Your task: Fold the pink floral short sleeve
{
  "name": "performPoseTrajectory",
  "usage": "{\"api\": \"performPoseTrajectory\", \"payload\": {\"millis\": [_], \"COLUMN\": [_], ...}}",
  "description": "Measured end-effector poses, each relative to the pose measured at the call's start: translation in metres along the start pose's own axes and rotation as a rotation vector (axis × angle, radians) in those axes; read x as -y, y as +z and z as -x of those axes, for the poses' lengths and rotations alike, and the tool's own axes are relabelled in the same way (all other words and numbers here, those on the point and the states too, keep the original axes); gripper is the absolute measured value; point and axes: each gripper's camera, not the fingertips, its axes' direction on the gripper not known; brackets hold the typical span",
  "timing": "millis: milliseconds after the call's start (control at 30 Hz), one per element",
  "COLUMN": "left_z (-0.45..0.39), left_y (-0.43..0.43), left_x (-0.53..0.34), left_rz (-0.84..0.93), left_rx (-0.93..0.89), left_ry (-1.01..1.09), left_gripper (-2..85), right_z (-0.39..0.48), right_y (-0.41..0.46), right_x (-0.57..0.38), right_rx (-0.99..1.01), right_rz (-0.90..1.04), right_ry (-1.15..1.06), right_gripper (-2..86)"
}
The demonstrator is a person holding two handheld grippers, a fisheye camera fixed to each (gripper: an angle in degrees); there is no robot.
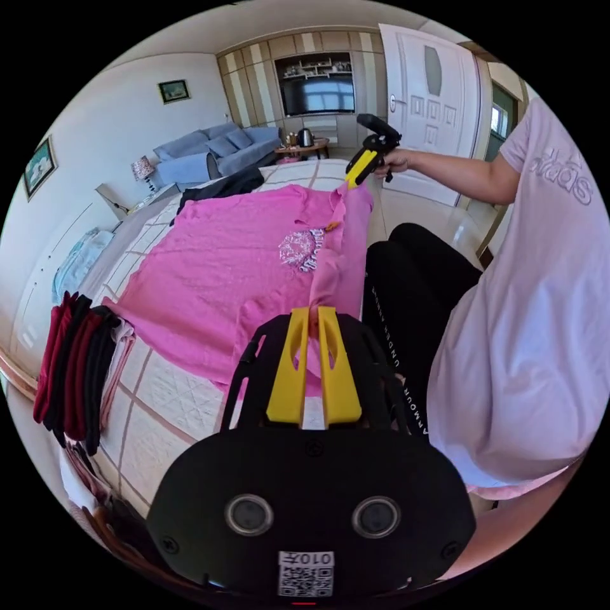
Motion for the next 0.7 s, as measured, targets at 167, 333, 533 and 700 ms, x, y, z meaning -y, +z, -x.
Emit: {"api": "performPoseTrajectory", "payload": {"millis": [167, 333, 533, 700], "left_z": [0.056, 0.181, 0.311, 0.334], "left_y": [-0.049, -0.036, 0.048, 0.074], "left_x": [0.004, 0.001, -0.026, -0.047], "left_rz": [-0.083, -0.042, 0.077, 0.111], "left_rx": [-0.039, -0.213, -0.339, -0.408], "left_ry": [-0.136, -0.378, -0.635, -0.681], "left_gripper": [0.9, 0.8, 0.9, 0.9], "right_z": [-0.022, -0.121, -0.201, -0.219], "right_y": [-0.046, -0.037, 0.060, 0.071], "right_x": [0.033, 0.110, 0.162, 0.160], "right_rx": [-0.080, 0.097, 0.232, 0.275], "right_rz": [-0.098, -0.026, 0.188, 0.186], "right_ry": [-0.039, 0.046, 0.199, 0.197], "right_gripper": [1.1, 1.0, 1.1, 1.1]}}
